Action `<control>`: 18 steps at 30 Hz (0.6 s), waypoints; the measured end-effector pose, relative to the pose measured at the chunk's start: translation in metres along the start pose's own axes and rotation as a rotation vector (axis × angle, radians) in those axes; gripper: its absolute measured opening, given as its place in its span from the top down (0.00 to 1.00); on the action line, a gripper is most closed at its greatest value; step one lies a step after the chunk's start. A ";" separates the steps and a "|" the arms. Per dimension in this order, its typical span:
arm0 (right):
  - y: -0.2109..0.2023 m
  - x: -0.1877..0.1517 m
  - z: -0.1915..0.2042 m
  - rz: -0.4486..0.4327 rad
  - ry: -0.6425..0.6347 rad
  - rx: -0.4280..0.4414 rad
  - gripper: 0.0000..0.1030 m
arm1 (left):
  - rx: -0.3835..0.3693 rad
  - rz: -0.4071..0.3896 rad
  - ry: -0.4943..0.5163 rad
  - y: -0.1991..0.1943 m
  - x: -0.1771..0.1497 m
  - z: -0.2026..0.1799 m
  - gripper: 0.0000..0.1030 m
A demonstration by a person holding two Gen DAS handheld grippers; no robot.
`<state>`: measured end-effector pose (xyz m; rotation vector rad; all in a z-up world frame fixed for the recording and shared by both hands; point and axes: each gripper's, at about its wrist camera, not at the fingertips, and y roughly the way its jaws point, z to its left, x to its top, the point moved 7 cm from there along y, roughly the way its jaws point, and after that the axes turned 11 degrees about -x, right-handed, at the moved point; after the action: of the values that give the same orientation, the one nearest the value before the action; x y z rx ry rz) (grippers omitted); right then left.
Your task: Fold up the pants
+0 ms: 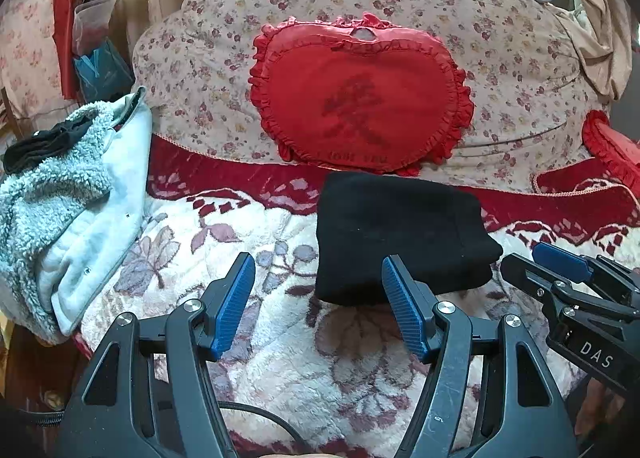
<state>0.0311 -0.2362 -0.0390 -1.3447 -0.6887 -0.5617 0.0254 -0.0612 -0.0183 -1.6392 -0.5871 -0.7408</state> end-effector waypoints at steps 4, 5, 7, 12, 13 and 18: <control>-0.002 0.000 -0.001 -0.002 0.002 0.000 0.53 | 0.003 -0.003 0.001 -0.001 0.000 -0.001 0.35; -0.002 0.000 -0.001 -0.003 0.001 0.001 0.53 | 0.004 -0.004 0.003 -0.001 -0.001 -0.002 0.35; -0.002 0.000 -0.001 -0.006 -0.001 0.001 0.53 | 0.002 -0.001 0.003 -0.001 -0.001 -0.003 0.35; -0.002 -0.002 0.001 0.001 -0.002 0.001 0.53 | 0.003 0.007 0.006 -0.003 -0.005 -0.006 0.35; -0.002 -0.003 0.002 0.003 -0.003 0.001 0.53 | 0.002 0.009 0.005 -0.003 -0.006 -0.005 0.35; -0.003 -0.005 0.003 0.006 -0.003 0.003 0.53 | 0.002 0.014 -0.001 -0.003 -0.007 -0.004 0.35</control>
<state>0.0256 -0.2337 -0.0404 -1.3447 -0.6878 -0.5534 0.0186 -0.0641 -0.0210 -1.6402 -0.5763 -0.7296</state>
